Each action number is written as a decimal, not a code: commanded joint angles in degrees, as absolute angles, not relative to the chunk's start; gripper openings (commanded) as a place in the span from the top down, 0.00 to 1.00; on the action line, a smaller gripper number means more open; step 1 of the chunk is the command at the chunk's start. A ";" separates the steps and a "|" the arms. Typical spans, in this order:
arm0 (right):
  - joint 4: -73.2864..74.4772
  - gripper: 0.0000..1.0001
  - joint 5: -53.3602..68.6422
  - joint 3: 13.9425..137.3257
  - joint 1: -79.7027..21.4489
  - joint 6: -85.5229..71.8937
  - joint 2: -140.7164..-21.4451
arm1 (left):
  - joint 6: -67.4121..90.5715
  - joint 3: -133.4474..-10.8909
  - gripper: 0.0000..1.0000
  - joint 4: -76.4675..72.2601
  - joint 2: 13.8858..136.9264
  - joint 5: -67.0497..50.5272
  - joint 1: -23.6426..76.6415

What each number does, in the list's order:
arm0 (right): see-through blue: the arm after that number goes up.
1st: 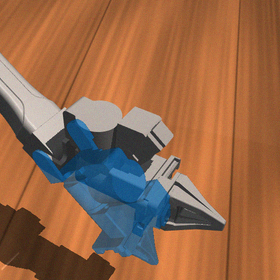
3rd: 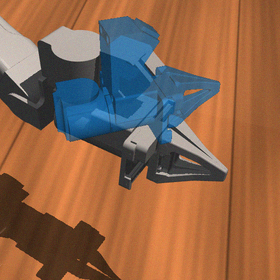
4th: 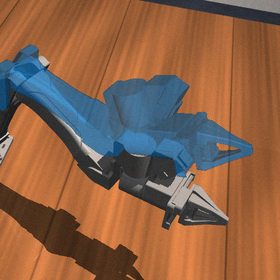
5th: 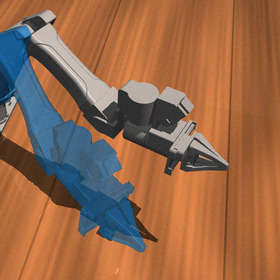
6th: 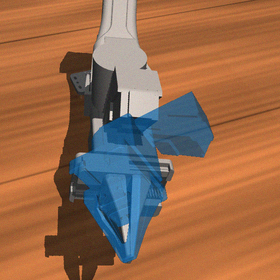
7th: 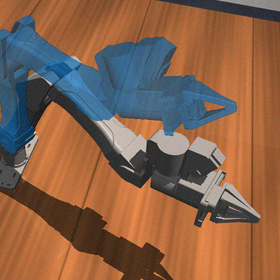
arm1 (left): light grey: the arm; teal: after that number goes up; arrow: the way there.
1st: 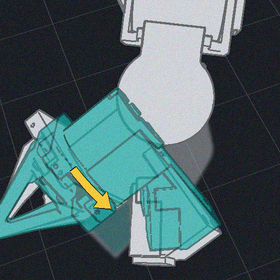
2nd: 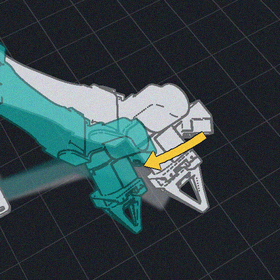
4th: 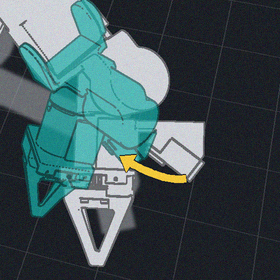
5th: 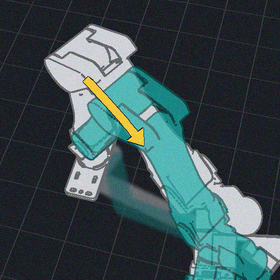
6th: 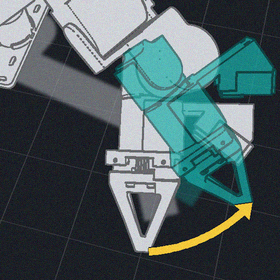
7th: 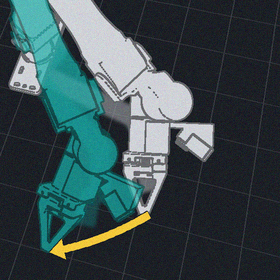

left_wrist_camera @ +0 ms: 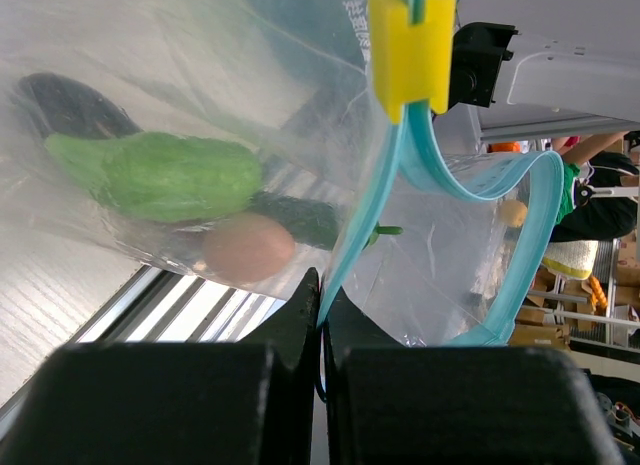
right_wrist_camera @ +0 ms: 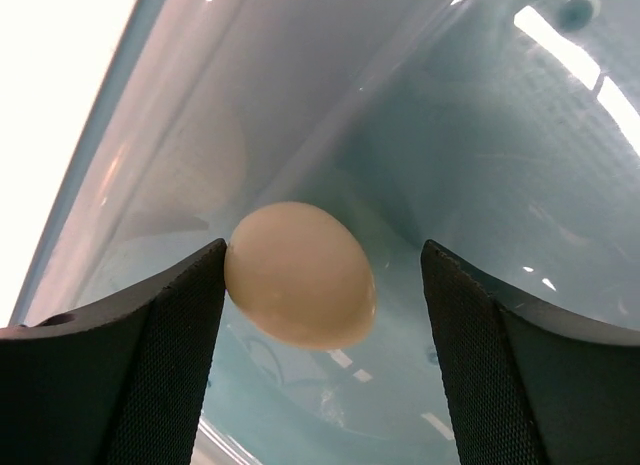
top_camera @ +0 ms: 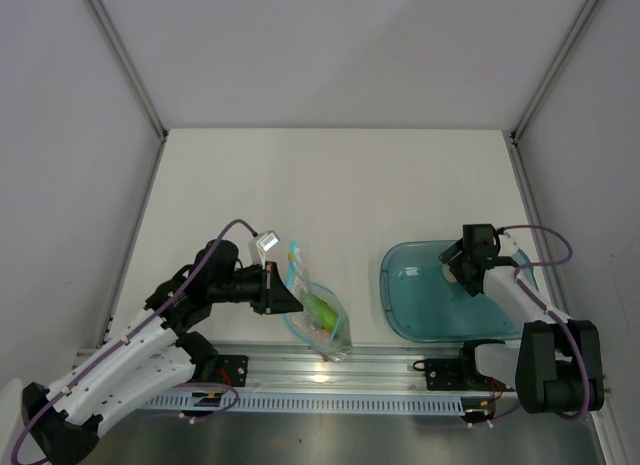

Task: Place the food in the zip-top bag and seal the zipper
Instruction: Pick up the fake food from the zipper food storage bag.

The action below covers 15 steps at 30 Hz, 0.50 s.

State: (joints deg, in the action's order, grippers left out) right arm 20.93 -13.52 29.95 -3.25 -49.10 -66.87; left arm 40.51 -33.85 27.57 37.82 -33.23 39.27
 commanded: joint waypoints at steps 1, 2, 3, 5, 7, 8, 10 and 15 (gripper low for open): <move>21.36 0.22 -13.98 30.06 -1.93 -46.59 -66.18 | 40.34 -34.02 1.00 26.54 37.79 -33.93 39.55; 21.10 0.22 -13.63 30.06 -1.76 -46.41 -66.53 | 40.34 -34.10 1.00 26.72 37.79 -33.93 39.55; 20.83 0.24 -12.58 29.88 -1.58 -46.23 -66.79 | 40.34 -34.10 0.99 26.63 37.79 -33.84 39.55; 19.87 0.25 -12.13 29.71 -1.58 -46.23 -67.76 | 40.34 -33.93 0.99 26.63 37.62 -33.75 39.55; 18.90 0.28 -11.17 29.53 -1.58 -46.14 -68.38 | 40.43 -33.75 1.00 26.63 37.62 -33.75 39.55; 18.55 0.28 -10.81 29.62 -1.50 -45.97 -68.81 | 40.34 -33.75 0.99 26.72 37.53 -33.75 39.55; 17.76 0.33 -9.50 29.62 -1.49 -45.97 -69.87 | 40.34 -33.57 0.99 26.63 37.44 -33.75 39.55; 17.14 0.55 -8.88 29.09 -1.58 -46.14 -70.23 | 40.25 -33.58 0.99 26.81 37.44 -33.66 39.46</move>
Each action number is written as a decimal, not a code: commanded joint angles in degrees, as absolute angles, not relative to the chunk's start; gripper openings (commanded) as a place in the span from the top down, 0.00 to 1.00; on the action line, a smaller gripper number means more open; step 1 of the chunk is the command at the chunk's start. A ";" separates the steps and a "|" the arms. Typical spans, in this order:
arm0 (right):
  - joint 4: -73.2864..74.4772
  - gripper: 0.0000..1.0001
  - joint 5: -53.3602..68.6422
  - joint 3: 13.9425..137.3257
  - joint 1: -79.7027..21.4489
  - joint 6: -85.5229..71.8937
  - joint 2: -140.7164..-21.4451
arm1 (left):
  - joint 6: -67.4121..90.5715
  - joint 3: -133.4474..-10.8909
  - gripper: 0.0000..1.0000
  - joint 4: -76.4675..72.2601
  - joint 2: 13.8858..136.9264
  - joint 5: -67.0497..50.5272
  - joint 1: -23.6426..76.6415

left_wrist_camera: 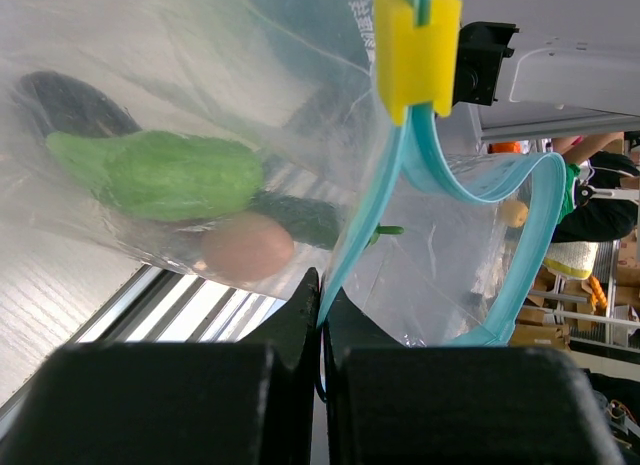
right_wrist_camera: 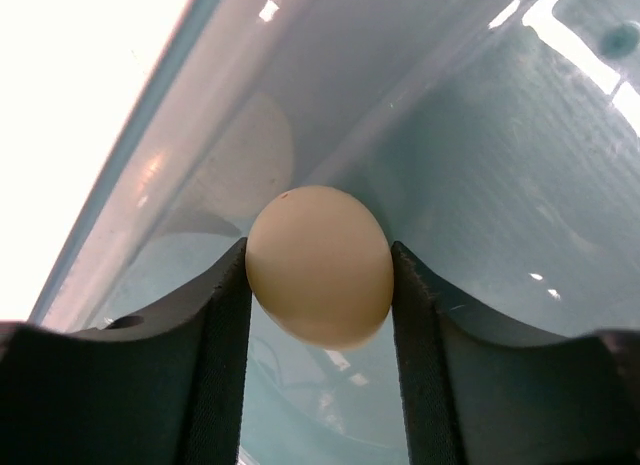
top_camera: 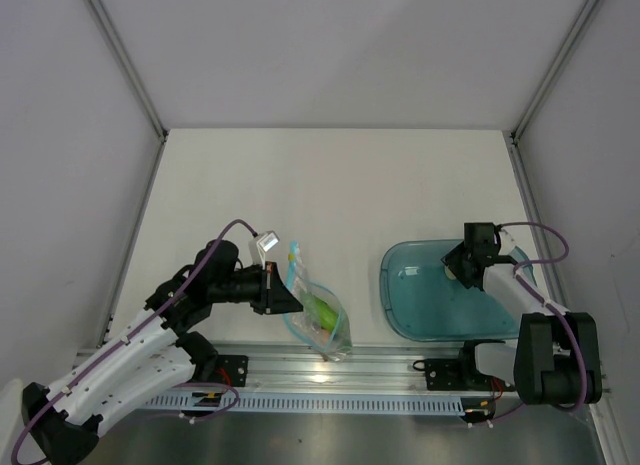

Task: Place the food in the zip-top bag and seal the zipper
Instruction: Pick up the fake food from the zipper food storage bag, then place the fake food in the zipper food storage bag.

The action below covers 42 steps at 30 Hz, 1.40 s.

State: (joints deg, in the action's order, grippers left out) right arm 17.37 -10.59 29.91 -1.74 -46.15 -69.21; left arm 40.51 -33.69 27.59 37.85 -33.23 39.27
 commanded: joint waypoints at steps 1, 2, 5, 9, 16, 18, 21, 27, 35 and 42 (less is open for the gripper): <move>17.23 0.60 -8.96 29.09 -1.58 -45.97 -70.05 | 40.25 -33.66 0.99 26.81 37.44 -33.66 39.46; 17.40 0.65 -9.14 29.09 -1.50 -45.97 -69.70 | 40.25 -33.49 0.99 26.81 37.44 -33.66 39.55; 18.45 0.87 -9.58 29.09 -1.58 -45.53 -68.03 | 40.25 -33.48 0.99 26.63 37.44 -33.57 39.55; 20.73 1.00 -8.97 29.27 -1.50 -44.74 -65.05 | 40.43 -33.13 1.00 26.11 37.62 -33.75 39.46; 26.01 1.00 -4.85 29.88 -1.85 -41.84 -54.24 | 40.87 -32.78 1.00 25.58 37.71 -33.93 39.55; 27.33 1.00 -2.39 30.23 -2.28 -39.56 -49.17 | 40.87 -32.78 0.99 25.40 37.88 -33.84 39.55; 28.12 1.00 4.37 31.55 -2.98 -35.62 -42.66 | 40.87 -32.96 0.99 25.31 38.06 -33.93 39.55; 27.33 1.00 15.28 37.07 -7.64 -31.12 -36.22 | 40.69 -33.57 0.99 25.75 38.41 -33.75 39.46; 22.17 1.00 18.28 45.87 -25.19 -27.08 -34.19 | 40.78 -34.10 0.99 26.28 38.41 -33.40 39.55; 16.70 1.00 20.74 50.79 -44.52 -19.87 -34.89 | 40.78 -35.06 0.99 27.25 38.58 -32.87 39.55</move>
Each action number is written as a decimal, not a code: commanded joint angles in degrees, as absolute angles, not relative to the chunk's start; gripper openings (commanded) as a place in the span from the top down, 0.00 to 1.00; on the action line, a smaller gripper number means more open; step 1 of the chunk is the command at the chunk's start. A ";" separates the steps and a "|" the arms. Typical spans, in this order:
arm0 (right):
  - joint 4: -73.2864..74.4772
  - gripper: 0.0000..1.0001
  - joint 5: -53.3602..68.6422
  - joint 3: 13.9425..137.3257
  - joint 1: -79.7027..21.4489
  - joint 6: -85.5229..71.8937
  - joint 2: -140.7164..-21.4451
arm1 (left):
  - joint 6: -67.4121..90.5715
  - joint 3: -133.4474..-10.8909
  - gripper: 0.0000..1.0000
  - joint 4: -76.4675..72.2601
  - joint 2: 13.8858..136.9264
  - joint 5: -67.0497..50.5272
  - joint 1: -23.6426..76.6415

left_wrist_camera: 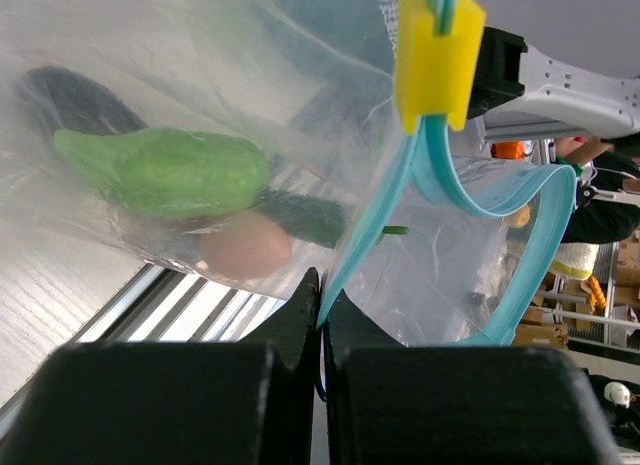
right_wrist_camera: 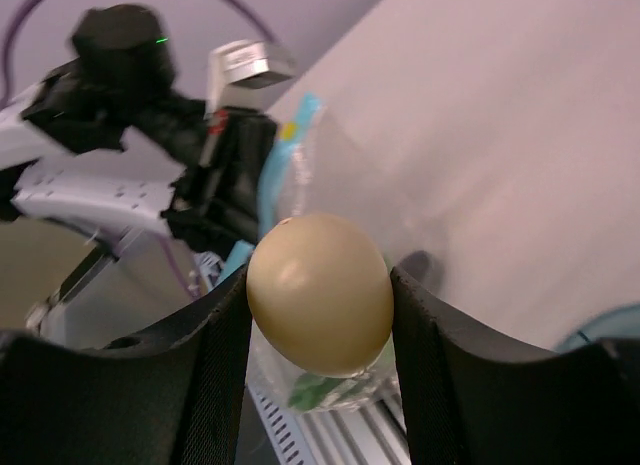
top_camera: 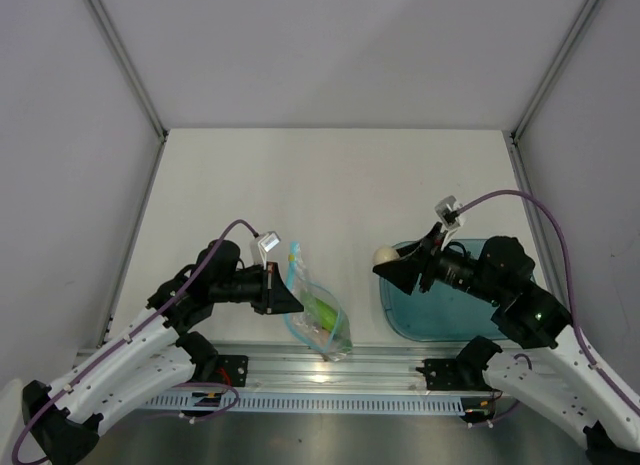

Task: Place the food in the zip-top bag and seal the zipper
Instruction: Place the fake food in the zipper food storage bag.

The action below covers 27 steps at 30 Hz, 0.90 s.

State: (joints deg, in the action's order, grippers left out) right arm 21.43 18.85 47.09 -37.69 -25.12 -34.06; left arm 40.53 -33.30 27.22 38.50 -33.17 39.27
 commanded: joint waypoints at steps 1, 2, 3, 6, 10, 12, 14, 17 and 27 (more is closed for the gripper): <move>16.70 1.00 20.39 51.41 -46.82 -19.25 -35.68 | 40.69 -35.16 0.99 27.42 38.67 -32.78 39.55; 16.70 1.00 19.00 52.63 -49.19 -18.55 -36.55 | 40.52 -35.33 0.99 27.60 38.76 -32.61 39.46; 16.79 1.00 18.03 53.43 -54.18 -16.89 -38.65 | 40.52 -35.68 0.99 28.03 38.76 -32.43 39.46; 17.84 1.00 10.48 56.50 -65.42 -13.12 -43.66 | 40.60 -36.38 0.99 28.56 38.85 -32.26 39.46; 20.21 1.00 0.46 61.42 -76.60 -8.80 -51.82 | 40.78 -36.65 1.00 29.09 38.58 -31.90 39.55; 21.88 1.00 -2.78 64.32 -78.92 -7.56 -55.18 | 40.78 -36.82 0.99 29.35 38.58 -31.82 39.55; 23.19 1.00 -5.09 66.00 -80.94 -6.68 -59.67 | 40.78 -37.09 0.99 29.71 38.58 -31.73 39.55; 23.99 1.00 -5.89 68.46 -81.91 -6.07 -64.15 | 40.69 -37.62 0.99 30.06 38.76 -31.64 39.46; 33.57 0.98 -17.39 76.46 -82.97 -6.59 -76.80 | 40.43 -38.23 1.00 31.11 38.58 -31.46 39.55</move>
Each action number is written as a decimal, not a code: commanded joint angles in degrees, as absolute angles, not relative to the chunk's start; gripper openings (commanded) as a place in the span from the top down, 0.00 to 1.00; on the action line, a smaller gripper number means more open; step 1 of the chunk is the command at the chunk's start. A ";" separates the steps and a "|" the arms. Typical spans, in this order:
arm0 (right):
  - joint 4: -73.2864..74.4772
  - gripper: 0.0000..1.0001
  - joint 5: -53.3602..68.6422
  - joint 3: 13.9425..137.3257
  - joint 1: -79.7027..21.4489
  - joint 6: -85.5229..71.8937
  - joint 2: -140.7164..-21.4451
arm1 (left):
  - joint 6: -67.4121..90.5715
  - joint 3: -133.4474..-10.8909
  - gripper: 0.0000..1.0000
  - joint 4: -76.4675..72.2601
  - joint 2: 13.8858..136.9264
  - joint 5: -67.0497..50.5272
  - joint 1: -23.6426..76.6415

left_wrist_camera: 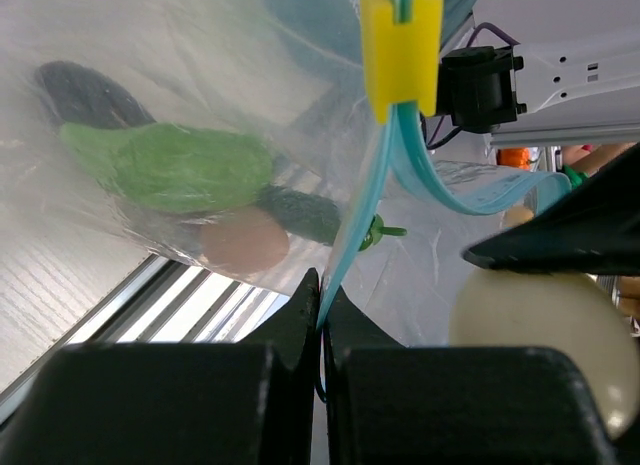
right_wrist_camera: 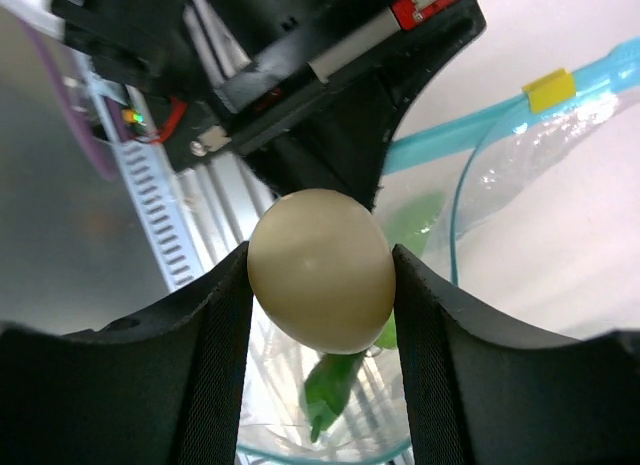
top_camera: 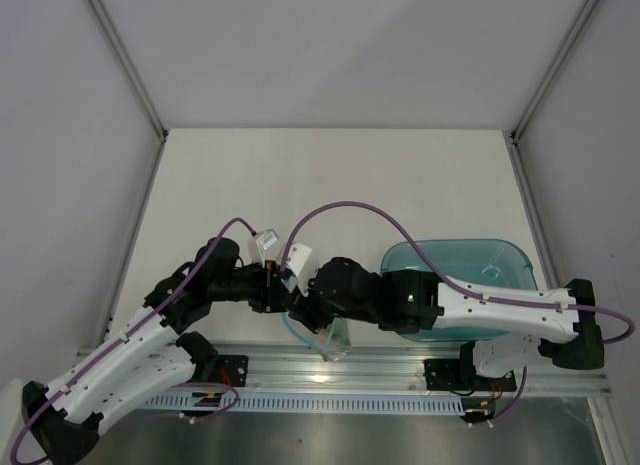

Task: Place the food in the zip-top bag and seal the zipper
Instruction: Place the fake food in the zipper food storage bag.

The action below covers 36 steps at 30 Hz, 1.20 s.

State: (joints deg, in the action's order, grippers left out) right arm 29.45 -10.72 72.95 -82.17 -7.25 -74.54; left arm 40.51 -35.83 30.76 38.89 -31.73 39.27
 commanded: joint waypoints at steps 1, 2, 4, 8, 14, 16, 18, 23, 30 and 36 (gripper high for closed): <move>34.18 0.96 -18.19 76.90 -83.14 -6.68 -77.25 | 40.34 -38.41 0.99 31.03 38.58 -31.38 39.55; 34.97 0.91 -19.06 77.34 -83.32 -6.77 -77.78 | 40.34 -38.32 0.99 30.94 38.58 -31.38 39.55; 35.59 0.87 -20.12 77.52 -83.41 -6.77 -78.40 | 40.25 -38.41 0.99 31.02 38.58 -31.38 39.46; 37.35 0.83 -20.92 77.52 -83.50 -6.94 -78.84 | 39.82 -38.85 0.99 31.55 38.67 -31.20 39.46; 40.60 0.66 -26.27 78.31 -83.41 -8.43 -79.01 | 39.81 -39.11 0.99 31.64 38.50 -31.20 39.55; 41.22 0.53 -27.59 79.01 -83.41 -8.88 -79.36 | 39.81 -39.11 0.99 31.64 38.41 -31.20 39.46; 41.48 0.46 -29.26 79.28 -83.41 -9.14 -79.98 | 39.81 -39.02 0.99 31.73 38.41 -31.20 39.55; 40.52 0.27 -29.45 79.80 -83.41 -9.32 -80.77 | 39.73 -38.94 0.99 32.17 37.79 -31.03 39.55; 37.80 0.13 -26.99 81.21 -83.58 -8.35 -78.14 | 39.64 -38.93 0.99 32.78 37.44 -30.59 39.46; 37.17 0.18 -23.74 86.30 -81.57 -7.47 -76.29 | 39.90 -39.38 0.99 32.87 37.18 -30.67 39.55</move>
State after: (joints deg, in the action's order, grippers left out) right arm 39.86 -25.56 81.03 -82.65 -8.25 -79.42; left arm 40.47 -36.62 32.80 37.80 -31.11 39.27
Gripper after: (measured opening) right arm 0.833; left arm 0.005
